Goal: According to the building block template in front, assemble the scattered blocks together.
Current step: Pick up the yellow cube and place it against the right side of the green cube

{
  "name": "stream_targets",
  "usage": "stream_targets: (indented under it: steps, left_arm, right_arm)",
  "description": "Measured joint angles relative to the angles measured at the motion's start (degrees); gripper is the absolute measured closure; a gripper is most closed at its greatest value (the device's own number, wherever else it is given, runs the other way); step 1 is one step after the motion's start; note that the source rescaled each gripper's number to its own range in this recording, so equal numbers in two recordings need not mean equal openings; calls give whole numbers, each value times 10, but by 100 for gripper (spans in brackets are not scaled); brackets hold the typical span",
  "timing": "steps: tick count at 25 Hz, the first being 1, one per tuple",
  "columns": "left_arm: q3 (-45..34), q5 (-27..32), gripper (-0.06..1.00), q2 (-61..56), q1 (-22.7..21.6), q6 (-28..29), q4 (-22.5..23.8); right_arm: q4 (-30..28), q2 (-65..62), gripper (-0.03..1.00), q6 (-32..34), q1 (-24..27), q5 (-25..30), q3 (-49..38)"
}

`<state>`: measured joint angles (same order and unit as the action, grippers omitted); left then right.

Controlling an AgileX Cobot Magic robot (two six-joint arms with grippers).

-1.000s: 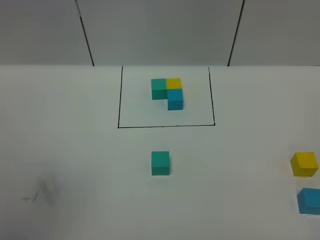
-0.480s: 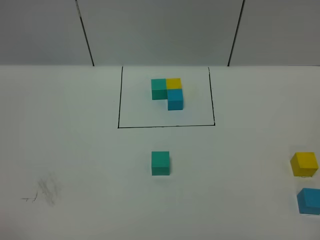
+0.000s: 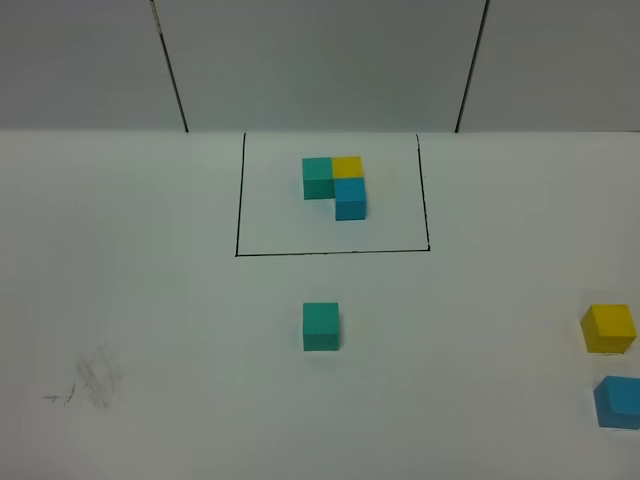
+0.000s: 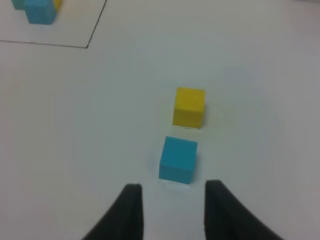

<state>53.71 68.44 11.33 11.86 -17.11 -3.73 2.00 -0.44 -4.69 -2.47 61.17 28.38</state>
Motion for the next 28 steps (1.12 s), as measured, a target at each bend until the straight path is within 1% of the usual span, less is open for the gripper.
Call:
stream_targets:
  steps: [3, 5, 6, 8, 10, 16, 25, 26, 28]
  left_arm:
    - [-72, -10, 28, -46, -24, 61, 0]
    - [-110, -24, 28, -74, -33, 114, 0]
    - [-129, -29, 28, -88, -34, 133, 0]
    - [-162, -33, 28, -110, -34, 154, 2]
    - [-185, -33, 28, -117, -34, 161, 8]
    - [-244, -62, 28, -117, -34, 164, 15]
    - [-247, -69, 28, -118, -34, 167, 15]
    - [-247, -69, 28, -118, -36, 171, 15]
    - [-247, -69, 28, -118, -54, 171, 14]
  right_arm:
    - [0, 0, 97, 0, 0, 0, 0]
    - [0, 0, 97, 0, 0, 0, 0]
    - [0, 0, 97, 0, 0, 0, 0]
    - [0, 0, 97, 0, 0, 0, 0]
    - [0, 0, 97, 0, 0, 0, 0]
    - [0, 0, 97, 0, 0, 0, 0]
    - [0, 0, 97, 0, 0, 0, 0]
    - [0, 0, 97, 0, 0, 0, 0]
    - [0, 0, 97, 0, 0, 0, 0]
